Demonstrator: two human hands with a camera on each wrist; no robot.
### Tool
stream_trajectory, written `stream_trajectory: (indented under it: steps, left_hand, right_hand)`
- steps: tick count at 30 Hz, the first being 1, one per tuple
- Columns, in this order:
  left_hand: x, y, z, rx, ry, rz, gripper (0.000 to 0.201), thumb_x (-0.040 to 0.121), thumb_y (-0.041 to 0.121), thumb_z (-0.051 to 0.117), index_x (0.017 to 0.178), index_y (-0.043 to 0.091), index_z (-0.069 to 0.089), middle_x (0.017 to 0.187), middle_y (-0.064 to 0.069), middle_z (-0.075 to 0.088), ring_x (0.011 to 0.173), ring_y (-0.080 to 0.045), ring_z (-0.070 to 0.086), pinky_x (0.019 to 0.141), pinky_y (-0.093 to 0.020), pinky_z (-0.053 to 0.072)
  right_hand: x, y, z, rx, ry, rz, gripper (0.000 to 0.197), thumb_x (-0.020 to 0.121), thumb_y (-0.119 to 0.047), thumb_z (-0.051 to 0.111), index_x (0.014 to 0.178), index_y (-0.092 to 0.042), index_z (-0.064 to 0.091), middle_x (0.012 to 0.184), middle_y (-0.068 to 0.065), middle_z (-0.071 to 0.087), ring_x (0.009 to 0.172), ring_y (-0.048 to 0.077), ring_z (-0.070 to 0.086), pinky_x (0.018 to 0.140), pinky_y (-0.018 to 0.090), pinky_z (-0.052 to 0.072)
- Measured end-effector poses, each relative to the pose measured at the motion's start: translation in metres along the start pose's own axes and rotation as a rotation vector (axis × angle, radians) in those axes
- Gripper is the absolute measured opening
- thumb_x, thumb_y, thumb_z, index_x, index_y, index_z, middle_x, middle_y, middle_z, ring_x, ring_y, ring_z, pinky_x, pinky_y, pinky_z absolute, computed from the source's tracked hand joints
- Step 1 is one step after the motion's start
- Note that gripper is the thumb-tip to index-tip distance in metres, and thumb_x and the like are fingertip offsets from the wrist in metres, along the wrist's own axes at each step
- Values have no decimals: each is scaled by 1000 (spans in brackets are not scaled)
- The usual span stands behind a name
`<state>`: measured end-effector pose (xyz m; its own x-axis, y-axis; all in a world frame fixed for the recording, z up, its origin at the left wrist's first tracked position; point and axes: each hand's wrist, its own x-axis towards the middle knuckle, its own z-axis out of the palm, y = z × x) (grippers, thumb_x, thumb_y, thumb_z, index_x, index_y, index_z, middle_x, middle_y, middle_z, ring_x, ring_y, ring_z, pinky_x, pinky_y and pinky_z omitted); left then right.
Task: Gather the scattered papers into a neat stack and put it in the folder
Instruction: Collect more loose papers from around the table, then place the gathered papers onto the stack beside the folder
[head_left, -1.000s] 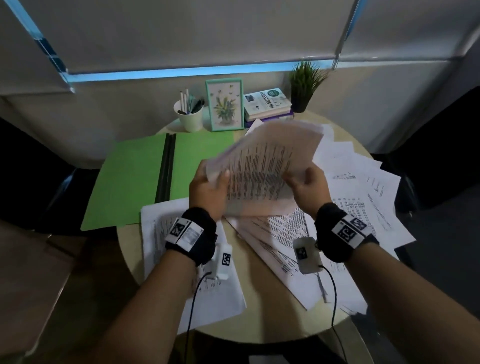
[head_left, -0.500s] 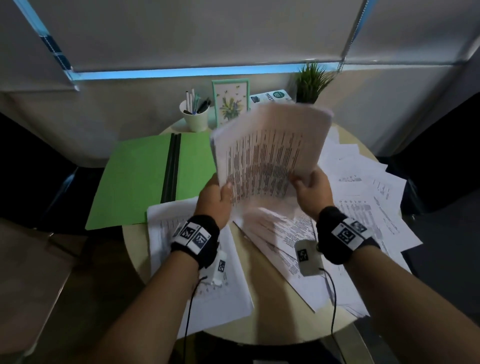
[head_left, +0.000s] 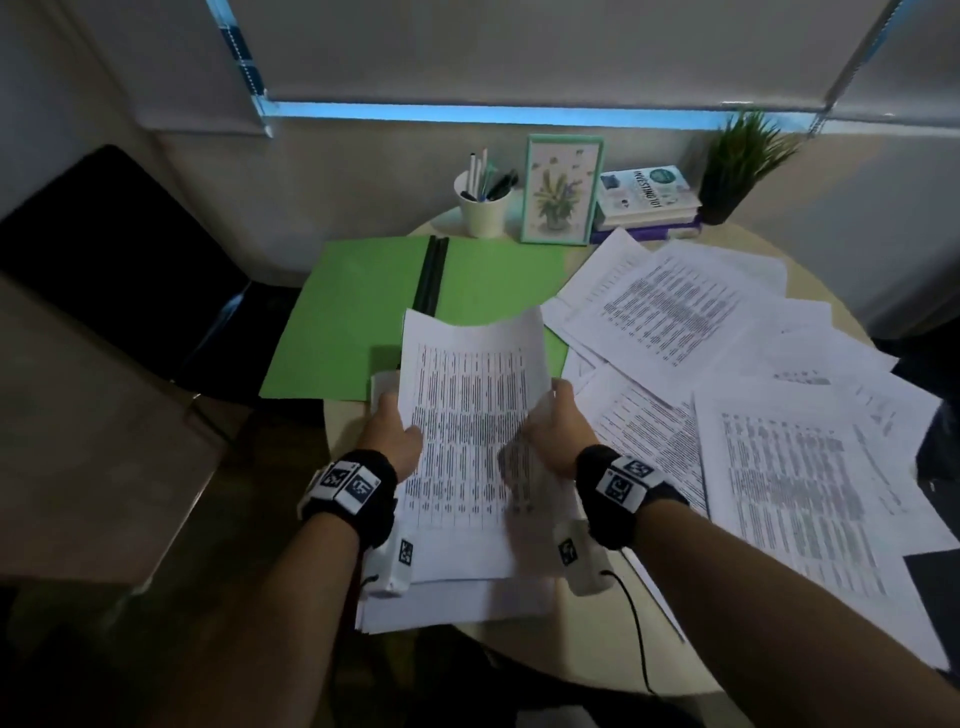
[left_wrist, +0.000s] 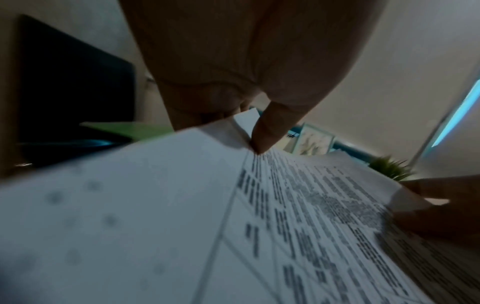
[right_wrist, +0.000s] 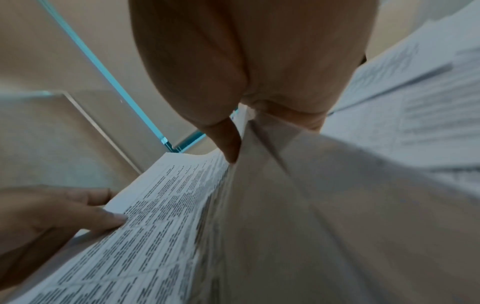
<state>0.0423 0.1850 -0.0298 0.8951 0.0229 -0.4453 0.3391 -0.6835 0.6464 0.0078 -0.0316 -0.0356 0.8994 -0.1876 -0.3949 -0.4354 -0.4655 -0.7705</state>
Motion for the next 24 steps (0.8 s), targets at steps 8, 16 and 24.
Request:
stream_trajectory:
  steps: [8, 16, 24]
  left_hand:
    - [8, -71, 19, 49, 32, -98, 51, 94, 8, 51, 143, 15, 36, 139, -7, 50, 117, -27, 56, 89, -26, 44]
    - [0, -62, 18, 34, 231, -204, 75, 94, 5, 49, 154, 23, 8, 159, -5, 16, 109, -28, 58, 68, -30, 55]
    - [1, -48, 21, 34, 218, -252, 86, 93, 10, 52, 153, 25, -7, 162, 1, -8, 67, -13, 58, 51, -28, 52]
  right_hand:
    - [-6, 22, 55, -136, 13, 113, 39, 93, -21, 50, 128, -12, 35, 108, 10, 57, 88, 30, 57, 73, 37, 48]
    - [4, 11, 72, -168, 115, 74, 57, 87, -18, 60, 136, -5, 35, 132, 17, 50, 120, 34, 51, 93, 40, 45]
    - [8, -1, 85, -2, 138, 173, 52, 88, -17, 48, 135, -9, 26, 121, 16, 55, 93, 27, 60, 85, 42, 53]
